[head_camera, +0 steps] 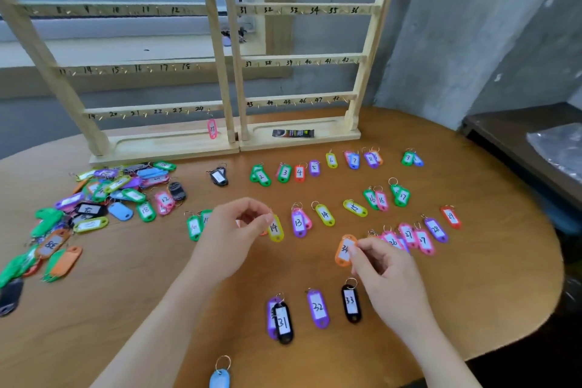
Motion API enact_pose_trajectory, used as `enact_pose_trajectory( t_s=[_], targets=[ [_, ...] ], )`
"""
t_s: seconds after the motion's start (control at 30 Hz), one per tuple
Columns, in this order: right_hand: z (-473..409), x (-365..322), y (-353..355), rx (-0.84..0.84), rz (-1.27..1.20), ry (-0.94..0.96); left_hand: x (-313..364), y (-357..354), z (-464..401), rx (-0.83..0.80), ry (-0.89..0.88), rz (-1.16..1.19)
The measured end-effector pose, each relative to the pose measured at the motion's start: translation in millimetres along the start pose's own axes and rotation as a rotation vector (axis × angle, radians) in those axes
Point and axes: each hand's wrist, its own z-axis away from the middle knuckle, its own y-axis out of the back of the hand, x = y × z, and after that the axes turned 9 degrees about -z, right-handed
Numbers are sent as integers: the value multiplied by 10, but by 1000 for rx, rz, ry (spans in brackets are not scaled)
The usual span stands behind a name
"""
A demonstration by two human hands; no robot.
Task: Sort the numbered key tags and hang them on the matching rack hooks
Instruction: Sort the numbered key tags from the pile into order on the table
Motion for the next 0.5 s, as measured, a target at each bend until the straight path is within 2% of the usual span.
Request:
enact_pose_trajectory(
  t_s=[0.3, 0.5],
  targets=[
    [-61, 161, 268, 106, 12, 16, 295, -422, -372, -94, -67, -17],
    [-53, 225, 167, 167, 33, 8, 412, -762, -594, -129, -150, -140]
  ],
)
